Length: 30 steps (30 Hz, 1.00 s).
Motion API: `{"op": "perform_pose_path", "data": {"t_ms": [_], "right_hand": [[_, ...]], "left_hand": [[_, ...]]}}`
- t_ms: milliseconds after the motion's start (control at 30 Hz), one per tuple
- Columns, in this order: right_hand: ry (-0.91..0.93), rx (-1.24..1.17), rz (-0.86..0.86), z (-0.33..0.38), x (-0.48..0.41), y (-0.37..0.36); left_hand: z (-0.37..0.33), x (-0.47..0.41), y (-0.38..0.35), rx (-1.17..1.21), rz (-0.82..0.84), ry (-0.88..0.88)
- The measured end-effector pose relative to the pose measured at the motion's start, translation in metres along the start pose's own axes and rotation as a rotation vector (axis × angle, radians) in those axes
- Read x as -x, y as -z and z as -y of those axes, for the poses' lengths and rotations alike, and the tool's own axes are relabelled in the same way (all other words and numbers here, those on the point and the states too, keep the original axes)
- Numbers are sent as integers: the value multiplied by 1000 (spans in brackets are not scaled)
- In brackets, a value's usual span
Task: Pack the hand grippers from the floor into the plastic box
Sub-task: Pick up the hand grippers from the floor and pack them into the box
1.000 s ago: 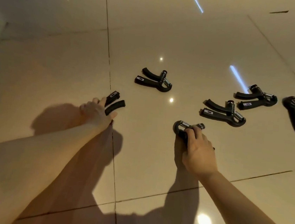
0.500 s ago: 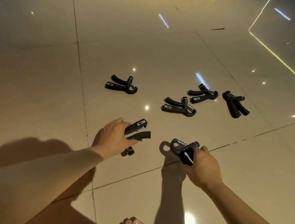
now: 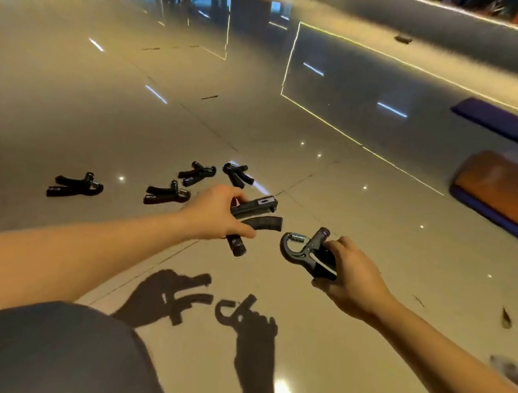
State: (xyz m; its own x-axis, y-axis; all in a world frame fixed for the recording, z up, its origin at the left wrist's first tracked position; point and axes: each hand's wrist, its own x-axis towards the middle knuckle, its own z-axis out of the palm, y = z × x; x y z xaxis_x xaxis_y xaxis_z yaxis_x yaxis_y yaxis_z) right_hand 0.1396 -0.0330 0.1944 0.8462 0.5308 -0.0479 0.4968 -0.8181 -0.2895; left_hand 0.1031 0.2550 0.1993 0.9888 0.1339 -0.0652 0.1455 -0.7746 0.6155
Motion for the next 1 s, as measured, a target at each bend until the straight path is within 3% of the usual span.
{"op": "perform_pose_path", "data": {"t_ms": [233, 500, 1000], "right_hand": [[-70, -12, 10, -88, 126, 76], [-140, -46, 39, -178, 237, 109], [-195, -83, 59, -303, 333, 123]], "left_hand": [[-158, 28, -35, -131, 162, -141], [-291, 66, -119, -183, 273, -237], [-395, 110, -228, -231, 270, -191]]}}
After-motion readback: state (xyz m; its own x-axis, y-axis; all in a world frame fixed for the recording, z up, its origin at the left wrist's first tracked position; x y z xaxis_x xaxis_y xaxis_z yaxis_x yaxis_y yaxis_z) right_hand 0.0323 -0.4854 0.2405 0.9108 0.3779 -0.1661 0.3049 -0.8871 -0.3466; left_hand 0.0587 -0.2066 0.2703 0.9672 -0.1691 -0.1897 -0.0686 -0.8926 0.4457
